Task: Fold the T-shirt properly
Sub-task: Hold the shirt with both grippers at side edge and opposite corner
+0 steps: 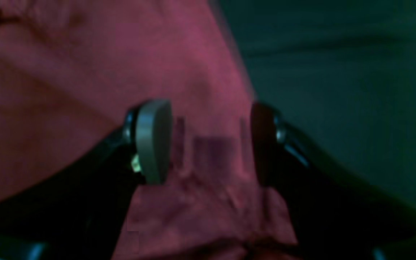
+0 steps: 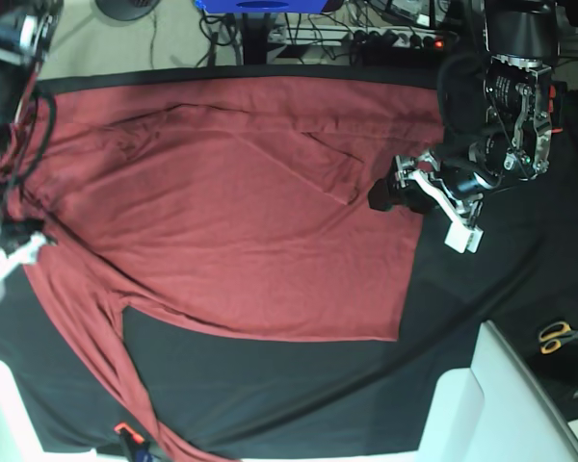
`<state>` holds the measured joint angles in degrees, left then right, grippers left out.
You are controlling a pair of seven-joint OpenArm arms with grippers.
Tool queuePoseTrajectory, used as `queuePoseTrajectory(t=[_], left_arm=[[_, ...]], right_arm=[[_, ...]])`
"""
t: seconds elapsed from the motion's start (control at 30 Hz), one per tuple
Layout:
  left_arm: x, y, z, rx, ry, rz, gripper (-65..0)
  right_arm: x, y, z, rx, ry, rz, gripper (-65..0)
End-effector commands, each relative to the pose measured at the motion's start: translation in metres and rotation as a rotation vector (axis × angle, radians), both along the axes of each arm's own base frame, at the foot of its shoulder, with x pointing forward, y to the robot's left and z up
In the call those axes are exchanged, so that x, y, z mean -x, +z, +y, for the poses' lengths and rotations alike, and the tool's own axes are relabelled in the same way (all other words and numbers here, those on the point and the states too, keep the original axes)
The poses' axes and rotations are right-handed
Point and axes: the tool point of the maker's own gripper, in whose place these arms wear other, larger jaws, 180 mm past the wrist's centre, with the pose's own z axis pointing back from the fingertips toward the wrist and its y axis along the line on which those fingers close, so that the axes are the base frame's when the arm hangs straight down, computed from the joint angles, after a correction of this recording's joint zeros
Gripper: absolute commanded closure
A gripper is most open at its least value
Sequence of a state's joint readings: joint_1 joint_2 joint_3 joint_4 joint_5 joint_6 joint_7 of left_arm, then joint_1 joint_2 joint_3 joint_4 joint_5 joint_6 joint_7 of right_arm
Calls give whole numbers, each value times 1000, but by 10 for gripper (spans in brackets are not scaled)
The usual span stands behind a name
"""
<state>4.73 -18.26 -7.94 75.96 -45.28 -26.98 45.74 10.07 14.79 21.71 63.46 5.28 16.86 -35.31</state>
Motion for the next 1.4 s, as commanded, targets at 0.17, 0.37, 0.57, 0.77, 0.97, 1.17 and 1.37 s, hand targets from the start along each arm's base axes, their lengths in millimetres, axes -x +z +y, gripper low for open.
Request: queuePoseTrajectory(t=[0.17, 0.37, 0.57, 0.77, 0.97, 1.17, 1.37], left_arm=[[-4, 8, 6, 4, 10, -31, -517], [-2, 6, 7, -14, 5, -27, -517], [-1, 0, 11, -78, -16, -19, -517], [-2, 0, 12, -78, -15, -21, -517], [-2, 0, 12, -78, -15, -21, -517], [-3, 1, 12, -78, -15, -24, -517], [-3, 1, 12, -78, -15, -24, -517]], right_arm=[[-25, 0, -27, -8, -54, -21, -326], [-22, -10, -37, -26, -81, 12, -326], [-18, -22, -39, -46, -99, 13, -326], [-17, -24, -38, -50, -101, 13, -303], [-18, -24, -38, -49, -98, 13, -56], [-19, -22, -38, -46, -95, 12, -36], [-33, -11, -39, -45, -94, -21, -33]])
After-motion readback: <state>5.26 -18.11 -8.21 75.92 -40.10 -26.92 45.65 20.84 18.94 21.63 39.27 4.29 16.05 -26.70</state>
